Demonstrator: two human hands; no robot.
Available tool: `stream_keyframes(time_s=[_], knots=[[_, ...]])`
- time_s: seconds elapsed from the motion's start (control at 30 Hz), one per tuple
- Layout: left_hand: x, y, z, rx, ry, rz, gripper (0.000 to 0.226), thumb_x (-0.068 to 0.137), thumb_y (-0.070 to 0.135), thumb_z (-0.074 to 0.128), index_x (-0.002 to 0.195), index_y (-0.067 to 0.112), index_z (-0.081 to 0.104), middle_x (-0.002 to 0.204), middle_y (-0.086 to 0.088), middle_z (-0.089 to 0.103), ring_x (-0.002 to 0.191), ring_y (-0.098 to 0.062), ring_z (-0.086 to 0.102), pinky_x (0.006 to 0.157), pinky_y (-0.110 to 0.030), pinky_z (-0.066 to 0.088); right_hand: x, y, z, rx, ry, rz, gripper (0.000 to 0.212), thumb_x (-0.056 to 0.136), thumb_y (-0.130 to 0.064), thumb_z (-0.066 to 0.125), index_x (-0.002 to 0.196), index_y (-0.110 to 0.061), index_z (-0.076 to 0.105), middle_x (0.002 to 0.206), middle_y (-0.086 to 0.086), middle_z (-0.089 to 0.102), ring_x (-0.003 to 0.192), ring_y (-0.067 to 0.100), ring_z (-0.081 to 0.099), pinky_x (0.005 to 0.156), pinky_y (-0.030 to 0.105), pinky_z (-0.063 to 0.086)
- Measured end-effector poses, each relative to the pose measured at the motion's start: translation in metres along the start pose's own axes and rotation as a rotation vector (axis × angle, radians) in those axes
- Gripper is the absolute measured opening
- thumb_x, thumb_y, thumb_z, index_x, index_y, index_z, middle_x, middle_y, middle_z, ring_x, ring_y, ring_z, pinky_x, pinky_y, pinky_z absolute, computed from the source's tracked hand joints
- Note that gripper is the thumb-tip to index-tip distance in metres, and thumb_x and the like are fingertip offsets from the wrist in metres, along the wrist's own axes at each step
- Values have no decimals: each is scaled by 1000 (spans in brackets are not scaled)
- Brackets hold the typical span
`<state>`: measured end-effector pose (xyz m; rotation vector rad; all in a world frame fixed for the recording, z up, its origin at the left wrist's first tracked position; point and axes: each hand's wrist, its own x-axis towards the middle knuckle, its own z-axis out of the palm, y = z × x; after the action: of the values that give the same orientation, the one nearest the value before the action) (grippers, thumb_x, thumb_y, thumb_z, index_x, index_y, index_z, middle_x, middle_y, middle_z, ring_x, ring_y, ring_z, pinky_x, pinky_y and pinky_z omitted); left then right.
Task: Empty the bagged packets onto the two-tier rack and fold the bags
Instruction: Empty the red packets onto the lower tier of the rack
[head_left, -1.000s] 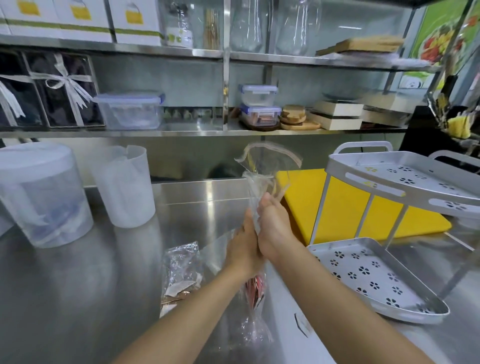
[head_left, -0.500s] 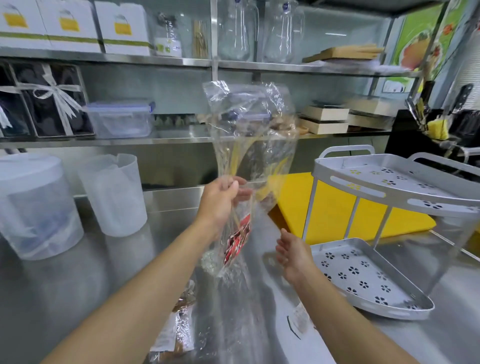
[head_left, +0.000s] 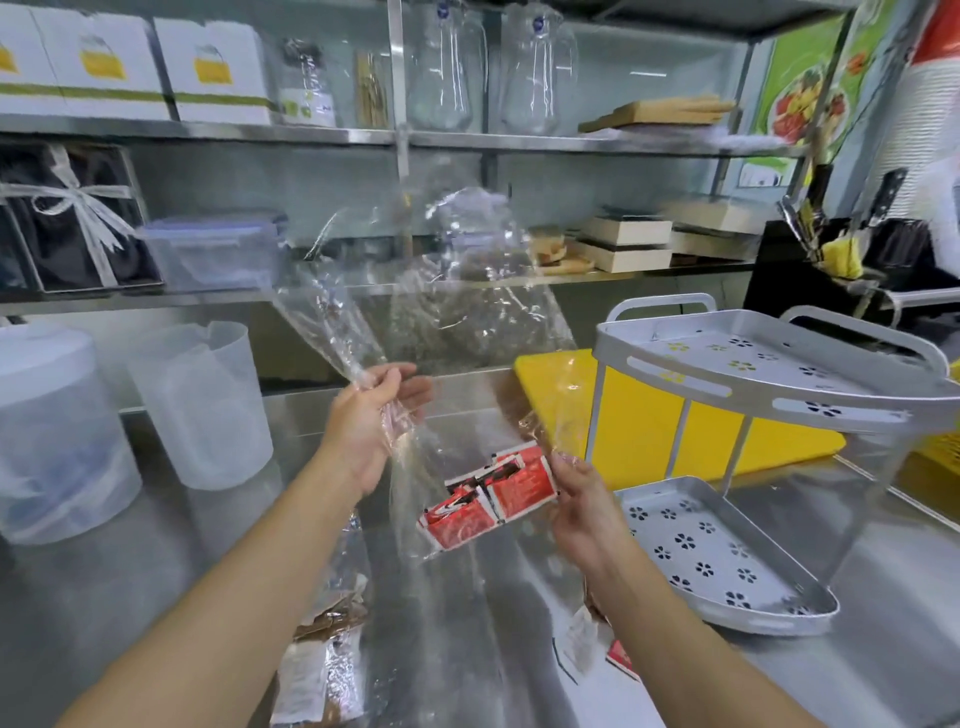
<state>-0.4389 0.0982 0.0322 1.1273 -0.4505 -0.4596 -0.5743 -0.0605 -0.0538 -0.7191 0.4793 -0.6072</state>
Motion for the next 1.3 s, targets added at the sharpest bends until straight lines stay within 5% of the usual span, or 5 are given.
stream_keyframes(time_s=[0.33,0.7,0.93,1.17,1.3], knots=[[2,-44,-25,-171,196,-390,11,91,15,52,82,14,59,78,2,69,73,-12,59,85,-30,45,-26,-42,27,-277,92,-457,14,76,3,67,80,-6,59,66,2,60,51,5,59,51,18,48],[-8,-71,-9,-214,190,-474,21,94,12,46,76,11,57,48,1,68,40,-11,63,51,-24,53,-33,-57,16,-649,113,-456,23,73,7,70,67,-12,57,65,7,59,55,12,56,50,15,44],[-11,-88,-8,-207,150,-501,20,93,15,49,76,10,59,70,-3,69,57,-15,67,80,-30,46,-32,-56,5,-615,131,-499,25,72,7,70,66,-14,58,67,4,60,66,19,56,63,26,48],[-16,-102,-5,-164,167,-616,13,91,14,51,80,14,57,56,-1,69,63,-15,64,60,-27,53,-29,-54,-11,-498,215,-468,23,74,4,70,67,-14,57,63,3,59,63,19,56,61,28,47],[-21,-115,3,-164,132,-699,11,89,19,53,79,15,58,84,-6,60,79,-20,56,89,-33,44,-30,-59,-21,-504,227,-466,23,74,4,69,68,-14,58,66,6,59,65,21,55,60,27,46]])
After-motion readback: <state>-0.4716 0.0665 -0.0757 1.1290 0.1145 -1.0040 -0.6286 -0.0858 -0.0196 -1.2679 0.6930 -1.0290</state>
